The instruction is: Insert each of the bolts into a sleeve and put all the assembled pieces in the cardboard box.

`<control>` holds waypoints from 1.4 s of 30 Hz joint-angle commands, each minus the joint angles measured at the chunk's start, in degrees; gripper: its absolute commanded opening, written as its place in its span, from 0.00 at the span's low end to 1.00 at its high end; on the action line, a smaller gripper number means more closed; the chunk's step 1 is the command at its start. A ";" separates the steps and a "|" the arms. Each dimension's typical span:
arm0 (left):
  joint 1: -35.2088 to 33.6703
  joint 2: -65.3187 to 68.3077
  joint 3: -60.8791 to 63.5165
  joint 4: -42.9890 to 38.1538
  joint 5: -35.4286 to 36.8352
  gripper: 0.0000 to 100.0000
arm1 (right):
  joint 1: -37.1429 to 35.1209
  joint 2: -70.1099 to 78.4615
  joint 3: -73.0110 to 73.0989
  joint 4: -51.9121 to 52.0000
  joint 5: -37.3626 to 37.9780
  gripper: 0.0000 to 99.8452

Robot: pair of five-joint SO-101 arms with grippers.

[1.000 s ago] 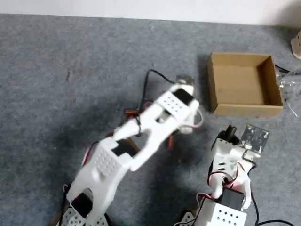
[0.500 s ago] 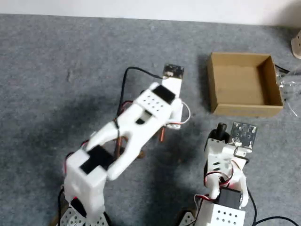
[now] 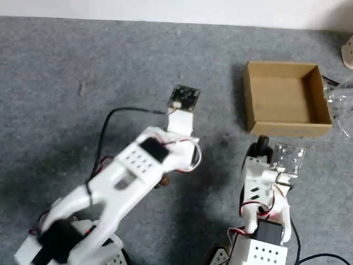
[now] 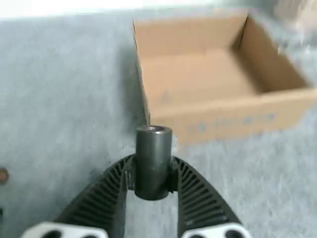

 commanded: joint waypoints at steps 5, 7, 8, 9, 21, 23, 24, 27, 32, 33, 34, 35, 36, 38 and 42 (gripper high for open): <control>-1.19 -16.92 17.63 -20.40 -6.07 0.00 | -10.33 -0.48 7.96 -2.51 0.88 0.00; -2.24 -19.38 21.58 -26.99 -6.59 0.00 | -14.37 -0.40 7.96 -1.27 0.88 0.00; -2.86 -20.53 23.60 -30.59 -6.59 0.00 | -16.22 -0.40 7.96 -0.66 0.88 0.00; -3.38 -21.49 25.80 -34.37 -6.68 0.00 | -17.80 -0.40 7.96 -0.22 0.88 0.00; -8.31 -32.75 46.46 -74.90 -6.77 0.01 | -32.40 -0.31 7.96 -5.05 0.88 0.00; -8.31 -33.98 46.90 -75.43 -6.77 0.01 | -32.75 -0.31 7.96 -6.46 0.88 0.00; -8.31 -34.51 46.90 -75.43 -6.77 0.01 | -32.84 -0.31 7.96 -7.43 0.88 0.00; -8.31 -36.00 46.90 -75.43 -6.77 0.01 | -34.42 -0.31 7.96 -9.71 0.88 0.00; -8.22 -38.02 47.25 -75.52 -6.77 0.01 | -39.25 -0.31 7.96 -10.68 0.97 0.01; -8.31 -38.81 47.08 -75.52 -6.59 0.01 | -40.04 -0.31 7.96 -10.68 0.97 0.01; -8.31 -39.87 47.08 -75.52 -6.33 0.01 | -40.66 -0.31 7.96 -10.68 0.97 0.01; -8.13 -41.19 47.08 -75.43 -6.24 0.01 | -41.01 -0.31 7.96 -10.68 0.97 0.01; -7.69 -42.86 47.25 -75.34 -5.71 0.01 | -41.10 -0.31 7.96 -10.68 0.97 0.01; -6.29 -46.99 47.96 -73.58 -2.20 0.01 | -41.10 -0.31 7.96 -10.68 1.05 0.01; -5.67 -59.38 47.60 -60.13 0.00 0.01 | -41.19 -0.31 7.96 -10.59 6.51 0.01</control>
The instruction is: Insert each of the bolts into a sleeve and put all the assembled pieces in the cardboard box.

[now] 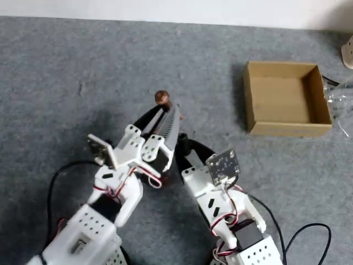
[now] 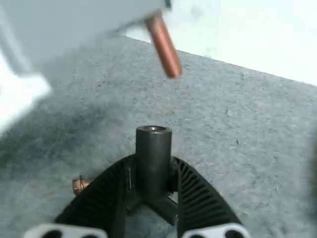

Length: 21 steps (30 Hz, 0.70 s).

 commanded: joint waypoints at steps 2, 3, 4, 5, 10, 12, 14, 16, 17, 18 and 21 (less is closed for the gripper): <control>1.27 -19.74 -2.59 20.31 1.67 0.01 | -0.84 -0.40 7.96 -2.24 5.19 0.01; 1.27 -23.78 -3.30 25.05 1.67 0.01 | -0.75 -0.57 7.96 -2.15 5.36 0.01; 1.54 -27.74 -3.82 29.27 1.67 0.01 | -0.66 -0.57 7.96 -2.07 5.36 0.01; 1.71 -31.16 -4.18 33.05 1.76 0.01 | -0.66 -0.57 7.96 -2.07 5.45 0.01; 1.71 -40.22 -4.53 41.14 1.76 0.01 | -0.66 -0.66 7.96 -1.98 5.36 0.01; 1.98 -38.20 -4.18 41.23 1.93 0.01 | -0.66 -0.84 7.96 -1.98 5.36 0.01; 3.56 -35.56 -4.26 41.23 1.85 0.01 | -0.92 -0.84 7.96 -1.98 5.54 0.01; 4.70 -32.92 -4.53 41.23 1.76 0.01 | -0.92 -0.92 7.96 -2.95 5.63 0.01; 4.88 -31.96 -4.53 41.23 1.76 0.01 | -0.75 -0.92 7.96 -4.00 5.63 0.01; 4.97 -30.99 -4.53 41.23 1.85 0.01 | -0.66 -0.92 7.96 -4.62 5.63 0.01; 5.41 -29.41 -4.53 41.23 1.85 0.01 | -0.57 -0.92 7.96 -5.05 5.63 0.01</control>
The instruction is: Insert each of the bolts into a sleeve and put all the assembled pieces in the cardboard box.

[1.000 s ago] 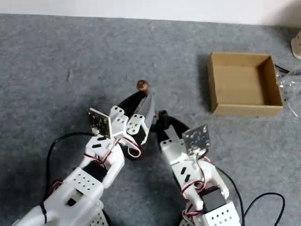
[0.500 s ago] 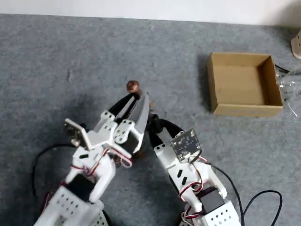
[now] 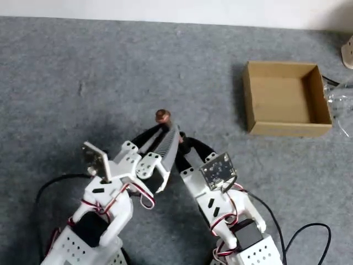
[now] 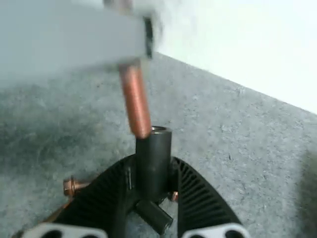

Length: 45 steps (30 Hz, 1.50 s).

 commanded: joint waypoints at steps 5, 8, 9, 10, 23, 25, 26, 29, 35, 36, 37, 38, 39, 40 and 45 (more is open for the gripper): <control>0.84 2.33 -4.00 0.00 0.35 0.01 | -0.66 -0.92 7.96 -2.59 0.70 0.01; -1.71 1.98 -3.91 -0.62 0.70 0.01 | -0.75 -0.92 7.96 -2.68 0.79 0.01; -2.42 1.98 -3.47 -1.93 1.85 0.01 | -0.75 -0.92 7.96 -2.68 0.79 0.01; -3.38 2.33 -3.21 -3.08 3.78 0.01 | -0.75 -0.92 7.96 -2.68 0.79 0.01; -5.41 2.51 -2.07 -4.84 9.05 0.01 | -0.92 -0.92 7.96 -2.77 0.79 0.01; -5.41 2.51 -1.54 -4.84 10.02 0.01 | -0.92 -0.92 7.96 -2.77 0.79 0.01; -5.41 2.51 -1.45 -4.84 11.52 0.01 | -0.92 -0.92 7.96 -2.77 0.79 0.01; -5.41 2.59 -1.01 -4.84 12.75 0.01 | -1.80 -0.92 7.96 -2.77 0.79 0.01; -5.41 2.77 -0.57 -4.84 12.92 0.01 | -2.86 -0.92 7.96 -2.68 0.88 0.01; -5.41 3.30 -0.40 -4.84 12.92 0.01 | -2.86 -0.92 7.96 -2.68 0.88 0.01; -5.41 4.26 -0.40 -4.92 12.92 0.01 | -2.77 -0.92 7.96 -2.68 0.88 0.01; -5.41 5.67 -0.57 -5.19 13.01 0.01 | -2.77 -0.92 7.96 -2.77 0.88 0.01; -5.32 7.52 -0.92 -5.89 13.01 0.01 | -2.68 -1.01 7.96 -2.77 0.88 0.01; -4.97 9.71 -1.27 -6.51 13.01 0.01 | -2.68 -1.01 7.96 -2.77 0.88 0.01; -3.56 20.44 -5.14 -6.68 13.01 0.01 | -0.92 -1.01 7.96 -2.86 0.88 0.01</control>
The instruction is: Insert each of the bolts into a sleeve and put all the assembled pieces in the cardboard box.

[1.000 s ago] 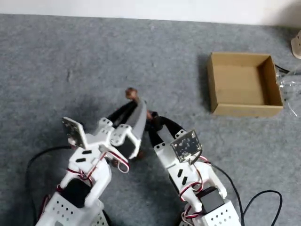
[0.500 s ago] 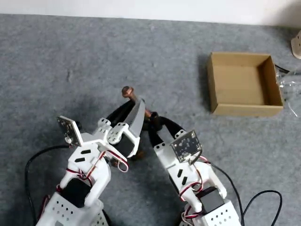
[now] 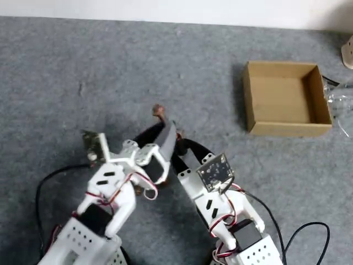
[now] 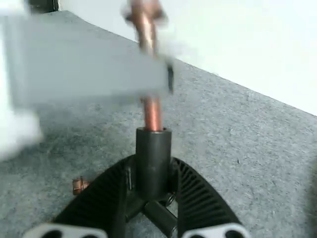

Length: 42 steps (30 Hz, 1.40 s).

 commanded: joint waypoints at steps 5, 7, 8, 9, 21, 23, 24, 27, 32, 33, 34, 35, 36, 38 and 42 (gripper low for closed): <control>1.19 8.48 -6.20 -1.32 0.53 0.01 | 1.27 -1.10 7.96 -2.42 0.88 0.01; 1.27 7.78 -5.93 -1.05 0.44 0.01 | 1.36 -1.10 7.96 -2.42 0.88 0.01; 1.36 7.52 -6.11 0.00 0.35 0.01 | 1.54 -1.10 7.96 -2.42 0.88 0.01; 1.80 7.34 -6.37 1.41 0.26 0.01 | 1.54 -1.10 7.96 -2.42 0.88 0.01; 1.63 6.73 -6.20 3.96 0.09 0.01 | 1.54 -1.10 7.96 -2.42 0.88 0.01; 1.63 6.73 -6.02 3.96 -1.58 0.02 | 1.54 -1.10 7.96 -2.42 0.88 0.01; 1.63 6.90 -6.02 3.96 -2.37 0.05 | 1.54 -1.10 7.96 -2.42 0.88 0.01; 2.15 6.81 -4.35 3.96 -2.37 0.18 | 1.63 -1.10 7.96 -2.42 0.88 0.01; 0.22 6.73 -4.09 6.68 -2.20 0.31 | 1.63 -1.10 7.96 -2.42 0.88 0.01; -1.36 6.73 -4.09 6.77 -1.14 0.31 | 2.15 -1.10 7.96 -2.42 0.88 0.01; -3.91 6.73 -4.26 6.77 1.32 0.30 | 3.03 -1.10 7.96 -2.42 0.79 0.01; -7.34 6.64 -4.70 6.77 4.04 0.28 | 3.82 -1.10 7.96 -2.42 0.79 0.01; -11.03 6.64 -5.76 6.77 6.51 0.27 | 4.53 -1.10 7.96 -2.42 0.79 0.01; -18.77 6.64 -7.43 6.95 10.46 0.24 | 5.49 -1.10 7.96 -2.42 0.79 0.01; -28.35 6.64 -8.04 6.86 15.03 0.20 | 5.67 -1.10 7.96 -2.42 0.79 0.01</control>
